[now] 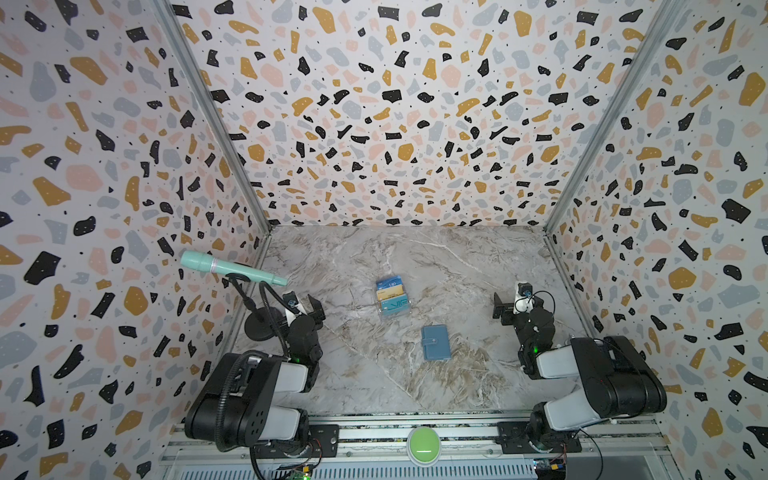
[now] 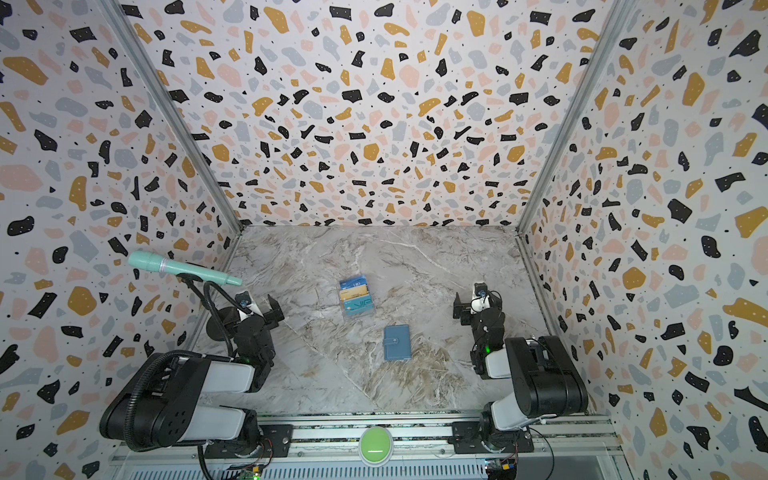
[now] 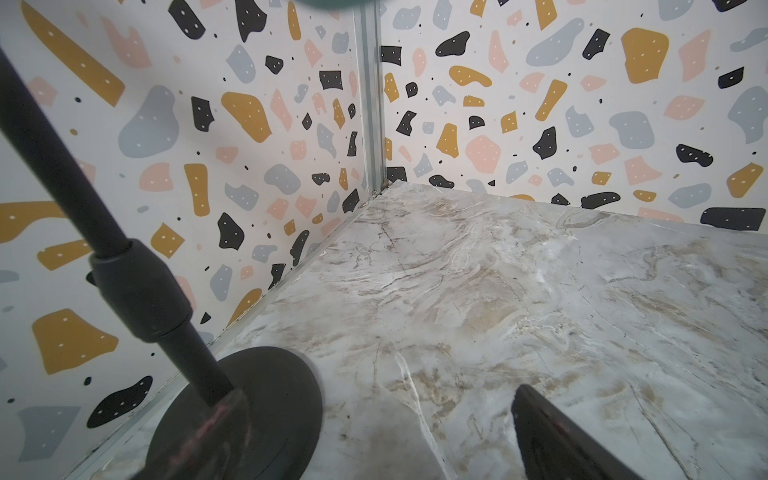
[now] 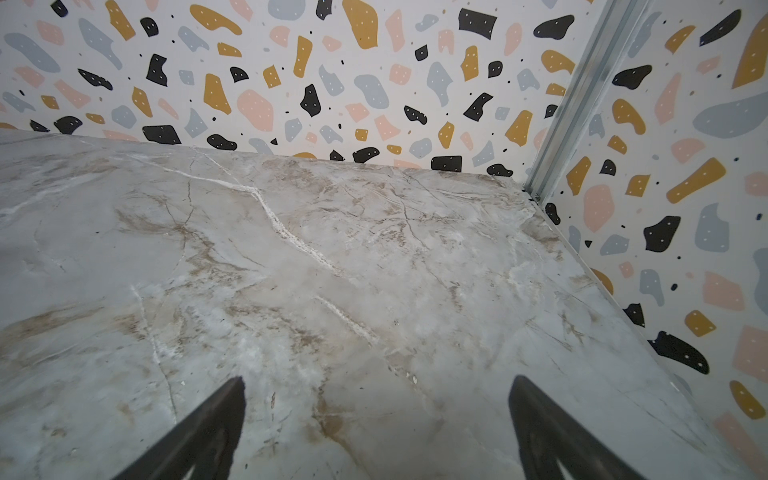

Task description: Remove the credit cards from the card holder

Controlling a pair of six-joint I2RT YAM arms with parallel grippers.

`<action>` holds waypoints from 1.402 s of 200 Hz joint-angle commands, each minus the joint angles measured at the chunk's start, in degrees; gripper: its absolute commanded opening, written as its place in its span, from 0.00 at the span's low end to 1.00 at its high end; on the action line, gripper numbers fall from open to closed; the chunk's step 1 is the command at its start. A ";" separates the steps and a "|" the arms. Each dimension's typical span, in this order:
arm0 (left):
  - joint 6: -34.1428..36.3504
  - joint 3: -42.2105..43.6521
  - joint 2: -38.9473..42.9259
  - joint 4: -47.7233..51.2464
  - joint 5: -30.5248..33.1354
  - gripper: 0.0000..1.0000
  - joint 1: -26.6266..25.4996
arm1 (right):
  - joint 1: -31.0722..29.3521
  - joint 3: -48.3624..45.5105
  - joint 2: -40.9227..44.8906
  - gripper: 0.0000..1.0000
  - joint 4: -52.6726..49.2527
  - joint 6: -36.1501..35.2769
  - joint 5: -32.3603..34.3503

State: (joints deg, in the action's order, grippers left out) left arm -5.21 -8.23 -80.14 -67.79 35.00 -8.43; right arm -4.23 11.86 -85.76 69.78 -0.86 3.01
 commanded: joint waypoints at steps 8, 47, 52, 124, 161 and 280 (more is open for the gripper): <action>-0.24 0.56 1.43 -2.76 0.83 1.00 0.03 | 0.02 0.67 0.85 0.99 -0.44 0.52 -0.03; -0.12 1.13 7.63 1.58 0.41 1.00 -0.01 | 0.06 5.61 4.15 0.99 -11.54 0.68 0.10; -0.53 0.34 9.21 4.59 0.54 1.00 -0.01 | 0.06 6.20 4.68 0.99 -13.04 0.81 0.28; -7.43 -7.63 27.36 32.88 1.43 1.00 -3.57 | -8.87 20.88 14.55 0.99 -45.60 3.49 7.18; -9.71 -13.80 30.81 45.73 2.55 1.00 -9.84 | -14.94 29.60 13.63 0.99 -62.64 7.46 1.53; -14.66 -24.15 28.22 62.73 -31.66 1.00 -24.55 | -16.16 30.17 8.60 0.90 -79.52 14.28 -28.35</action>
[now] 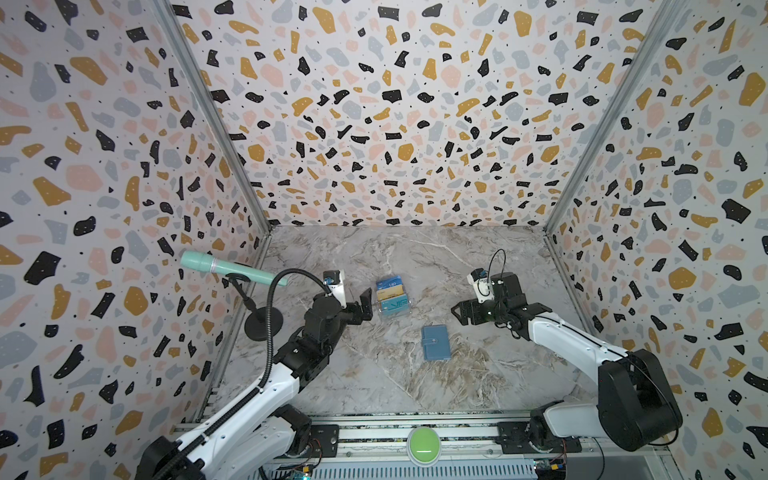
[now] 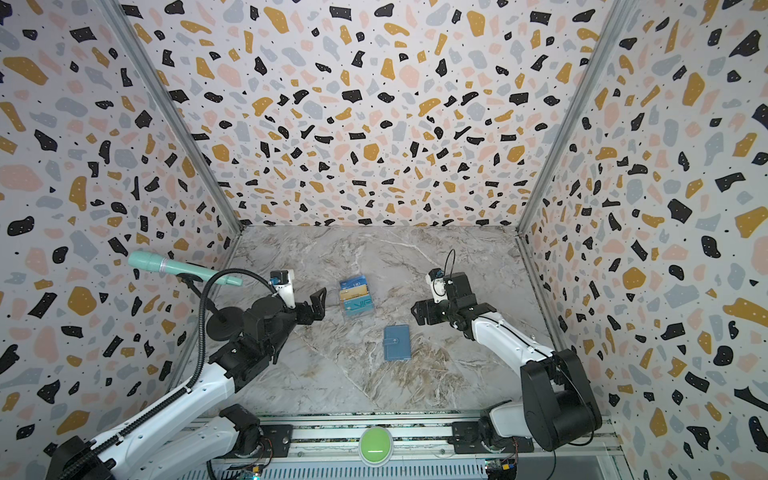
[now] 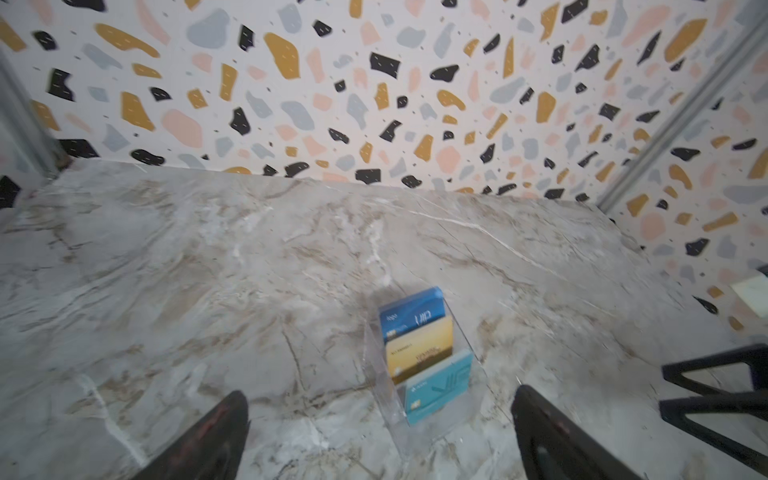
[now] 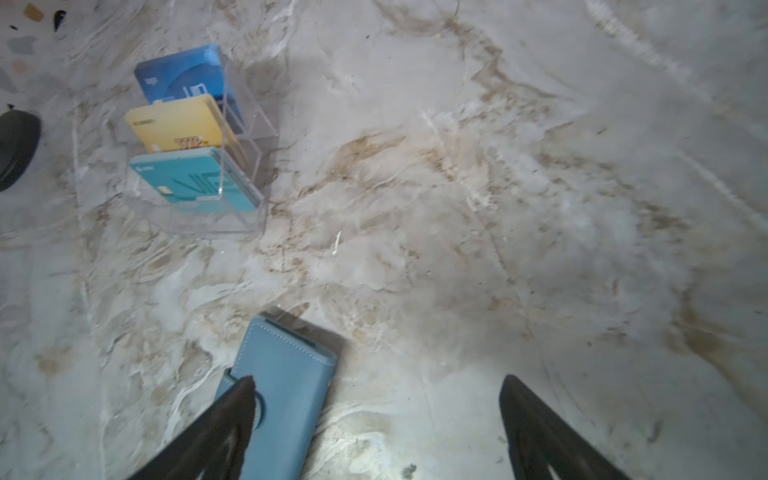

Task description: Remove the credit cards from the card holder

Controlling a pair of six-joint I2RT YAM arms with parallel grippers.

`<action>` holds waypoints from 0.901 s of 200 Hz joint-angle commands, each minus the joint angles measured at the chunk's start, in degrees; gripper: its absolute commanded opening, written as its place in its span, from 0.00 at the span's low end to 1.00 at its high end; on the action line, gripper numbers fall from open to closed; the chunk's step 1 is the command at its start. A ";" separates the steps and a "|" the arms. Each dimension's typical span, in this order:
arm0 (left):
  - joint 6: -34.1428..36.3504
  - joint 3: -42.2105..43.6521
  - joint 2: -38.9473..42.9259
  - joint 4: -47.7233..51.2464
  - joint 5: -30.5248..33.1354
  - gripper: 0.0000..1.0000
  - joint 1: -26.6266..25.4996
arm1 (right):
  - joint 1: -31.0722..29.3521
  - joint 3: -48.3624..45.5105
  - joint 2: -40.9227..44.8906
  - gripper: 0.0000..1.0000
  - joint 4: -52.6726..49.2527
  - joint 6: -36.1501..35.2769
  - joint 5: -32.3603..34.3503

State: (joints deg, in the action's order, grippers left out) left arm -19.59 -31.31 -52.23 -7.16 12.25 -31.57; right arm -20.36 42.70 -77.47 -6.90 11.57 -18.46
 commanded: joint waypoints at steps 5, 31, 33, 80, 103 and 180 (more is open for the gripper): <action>-0.58 -0.67 0.24 1.45 -10.24 1.00 -1.68 | -0.03 -0.84 0.17 0.89 -2.82 2.12 -7.84; -2.79 2.26 -2.03 -3.86 -15.40 0.97 -4.39 | -0.03 -2.38 -1.60 0.85 -1.81 3.31 -12.98; -2.92 2.47 -2.40 -4.50 -15.72 0.96 -4.77 | 0.01 -2.49 -1.80 0.85 -1.81 3.46 -13.24; -2.88 4.71 -13.91 -13.95 -12.34 0.80 -14.16 | 1.38 -6.26 -5.99 0.70 2.36 8.59 -19.55; -2.88 4.37 -20.28 -17.83 -13.25 0.71 -15.76 | 1.29 -7.51 -6.92 0.68 4.50 10.04 -22.29; -2.97 1.07 -40.22 -28.93 -17.37 0.50 -19.16 | 1.32 -8.51 -9.49 0.62 6.07 10.55 -25.32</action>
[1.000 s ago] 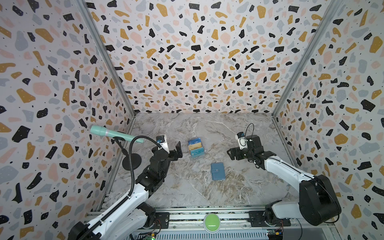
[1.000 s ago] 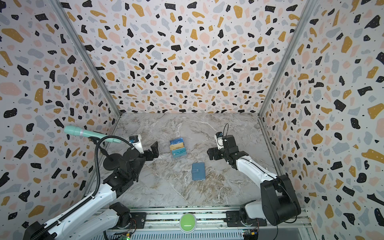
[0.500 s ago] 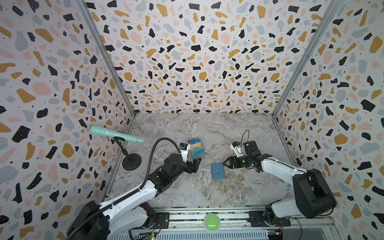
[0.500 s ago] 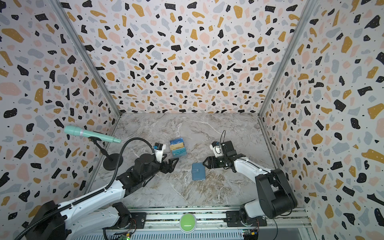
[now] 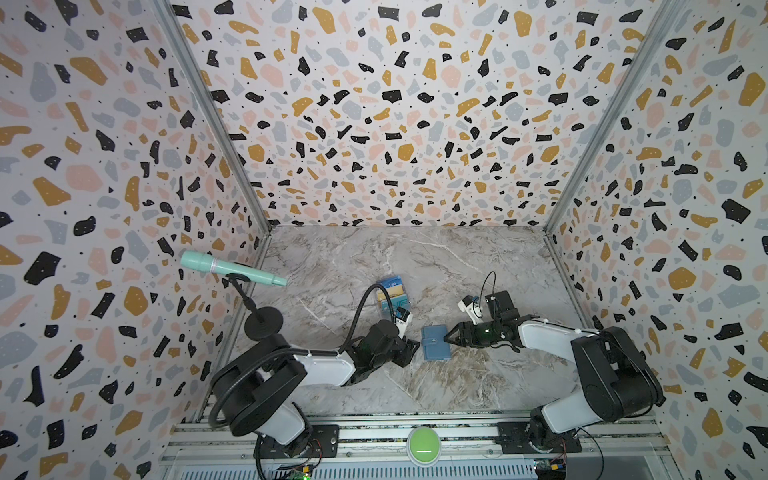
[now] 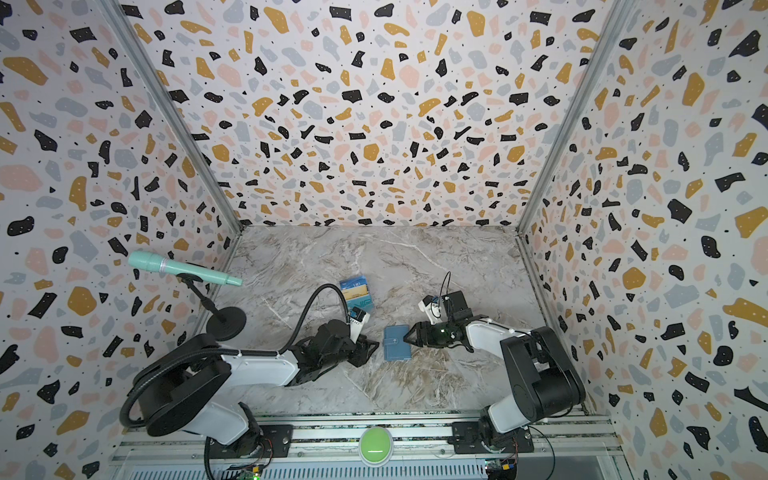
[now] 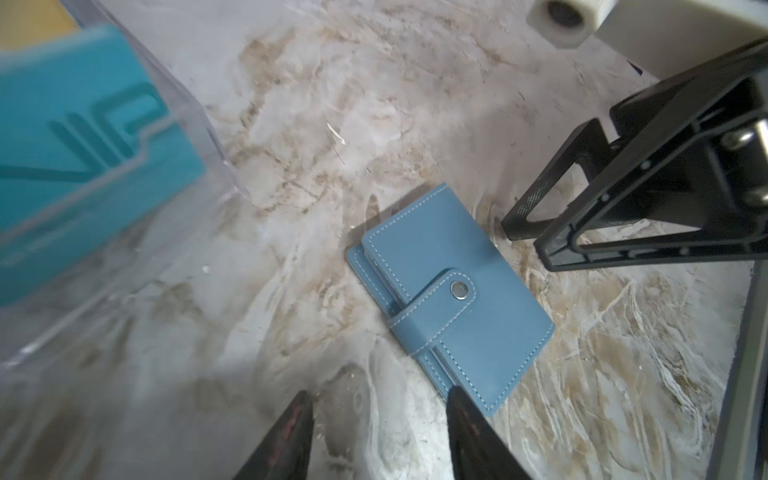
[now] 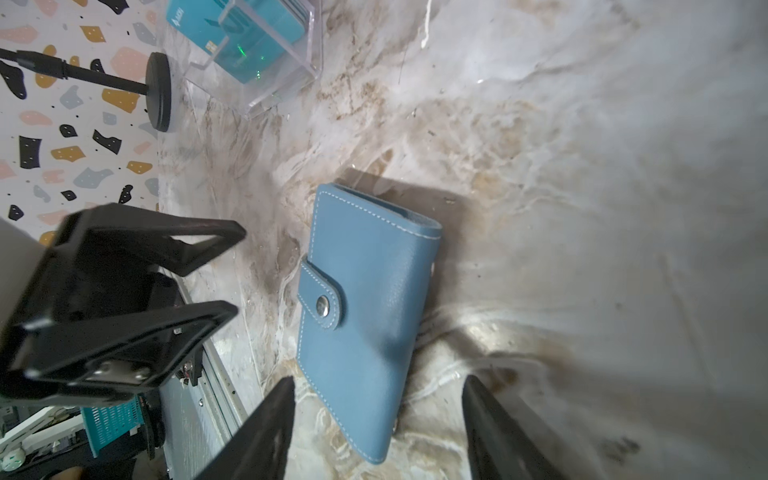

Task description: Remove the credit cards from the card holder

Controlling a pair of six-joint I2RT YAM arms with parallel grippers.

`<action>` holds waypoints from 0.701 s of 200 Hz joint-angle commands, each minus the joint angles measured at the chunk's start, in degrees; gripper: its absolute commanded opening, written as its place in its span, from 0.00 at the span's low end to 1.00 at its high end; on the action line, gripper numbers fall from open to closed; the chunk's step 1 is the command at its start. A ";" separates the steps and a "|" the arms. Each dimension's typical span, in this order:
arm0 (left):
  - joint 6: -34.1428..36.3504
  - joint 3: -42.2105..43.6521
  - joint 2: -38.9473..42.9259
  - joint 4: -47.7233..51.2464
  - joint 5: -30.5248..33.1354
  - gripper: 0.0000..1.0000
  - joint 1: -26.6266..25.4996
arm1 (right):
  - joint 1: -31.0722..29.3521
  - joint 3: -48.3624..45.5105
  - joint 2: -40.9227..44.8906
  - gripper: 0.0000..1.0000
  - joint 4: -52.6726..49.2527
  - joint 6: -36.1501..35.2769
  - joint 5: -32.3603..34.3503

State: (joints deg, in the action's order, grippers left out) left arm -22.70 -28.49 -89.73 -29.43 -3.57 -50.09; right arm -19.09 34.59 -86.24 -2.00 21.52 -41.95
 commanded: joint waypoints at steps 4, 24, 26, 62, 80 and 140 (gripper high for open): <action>-0.01 -1.68 -3.16 -7.24 -1.58 0.50 -0.71 | 0.02 -0.48 -0.93 0.61 1.48 0.81 -2.06; -0.17 -1.85 -5.01 -8.82 -2.15 0.49 -0.80 | -0.09 -0.88 -2.37 0.59 2.78 1.50 -2.78; -0.16 -1.95 -5.30 -8.92 -2.25 0.49 -0.85 | -0.14 -0.91 -2.51 0.59 2.94 1.51 -2.85; 0.24 -2.89 -8.41 -9.38 -2.93 0.45 -1.06 | -0.57 -1.31 -4.48 0.57 5.57 2.66 -4.59; -0.14 -2.49 -8.75 -10.41 -2.75 0.44 -1.03 | -0.65 -1.62 -5.28 0.56 7.04 3.35 -5.87; -1.25 -1.76 -10.44 -12.38 -3.13 0.35 -1.43 | -0.95 -1.89 -7.05 0.52 13.13 6.42 -11.30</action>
State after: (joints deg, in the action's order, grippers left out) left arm -23.53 -30.55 -99.18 -38.98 -6.46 -51.03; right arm -19.70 33.47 -93.21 8.27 25.89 -50.09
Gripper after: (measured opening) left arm 0.363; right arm 0.530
